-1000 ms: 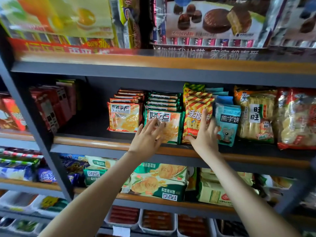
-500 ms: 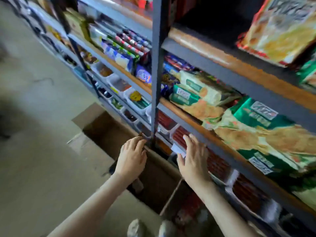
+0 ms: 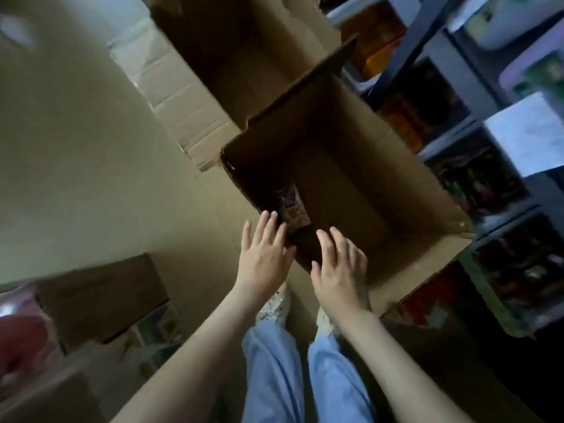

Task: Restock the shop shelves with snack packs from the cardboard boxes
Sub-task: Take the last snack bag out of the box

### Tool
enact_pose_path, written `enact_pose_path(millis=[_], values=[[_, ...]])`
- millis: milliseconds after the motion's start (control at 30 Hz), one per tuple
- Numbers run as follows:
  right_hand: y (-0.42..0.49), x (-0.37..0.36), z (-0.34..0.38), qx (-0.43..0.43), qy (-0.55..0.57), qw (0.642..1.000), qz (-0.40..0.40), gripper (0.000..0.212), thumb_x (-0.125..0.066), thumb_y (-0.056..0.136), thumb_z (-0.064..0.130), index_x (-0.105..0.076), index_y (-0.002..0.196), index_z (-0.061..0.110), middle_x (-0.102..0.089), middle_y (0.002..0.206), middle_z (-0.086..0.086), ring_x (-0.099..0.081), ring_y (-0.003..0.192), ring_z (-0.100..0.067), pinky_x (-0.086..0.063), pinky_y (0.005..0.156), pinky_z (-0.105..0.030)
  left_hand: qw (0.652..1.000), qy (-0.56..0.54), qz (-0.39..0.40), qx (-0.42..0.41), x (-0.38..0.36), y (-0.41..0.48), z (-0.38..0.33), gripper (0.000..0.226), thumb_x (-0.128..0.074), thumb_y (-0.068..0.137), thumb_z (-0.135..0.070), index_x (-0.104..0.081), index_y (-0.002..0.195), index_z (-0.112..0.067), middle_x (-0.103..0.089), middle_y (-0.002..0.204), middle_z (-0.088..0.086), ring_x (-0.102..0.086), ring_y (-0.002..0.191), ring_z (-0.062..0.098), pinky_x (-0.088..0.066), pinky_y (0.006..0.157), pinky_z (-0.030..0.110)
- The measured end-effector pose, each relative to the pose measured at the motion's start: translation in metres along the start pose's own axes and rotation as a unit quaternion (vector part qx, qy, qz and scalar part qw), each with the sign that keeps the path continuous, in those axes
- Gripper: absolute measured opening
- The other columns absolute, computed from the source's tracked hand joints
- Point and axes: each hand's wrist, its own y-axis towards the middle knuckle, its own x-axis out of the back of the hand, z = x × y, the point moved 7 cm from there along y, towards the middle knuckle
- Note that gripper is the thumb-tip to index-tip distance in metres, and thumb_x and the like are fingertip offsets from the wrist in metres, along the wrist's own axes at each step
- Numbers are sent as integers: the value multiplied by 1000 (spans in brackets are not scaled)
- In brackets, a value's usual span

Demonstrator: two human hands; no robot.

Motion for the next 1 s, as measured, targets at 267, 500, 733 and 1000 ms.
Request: enact_pose_path(millis=[267, 500, 733, 1000], values=[[1, -80, 10, 23, 44, 995, 88, 55, -49, 90, 27, -31, 140, 13, -47, 137, -21, -46, 120, -35, -44, 94, -50, 984, -140, -95, 61, -42, -51, 56, 37, -42, 83, -24, -62, 104, -1, -50, 133, 20, -22, 142, 30, -22, 116, 50], [-22, -138, 84, 121, 167, 914, 348, 60, -31, 102, 40, 1, 153, 34, -13, 160, 0, -12, 144, -18, -21, 114, -39, 917, -285, -71, 271, -56, -79, 115, 62, -49, 97, -18, -22, 153, -20, 11, 161, 0, 6, 148, 19, -4, 121, 31], [-16, -175, 75, 88, 150, 912, 372, 57, -32, 103, 37, -6, 153, 31, -19, 158, 3, -15, 144, -15, -19, 116, -36, 910, -328, -110, 230, -75, -68, 137, 57, -52, 90, -19, -36, 144, -19, 16, 159, -6, 4, 149, 17, -20, 118, 38], [60, -259, 29, -15, -116, 948, 297, 85, -49, 96, 27, 16, 150, 36, 8, 160, -8, 2, 147, -33, -17, 114, -56, 987, -112, -116, -11, -74, -63, 139, 48, -49, 75, -28, -70, 115, -13, -40, 149, 12, -14, 147, 29, -6, 117, 57]])
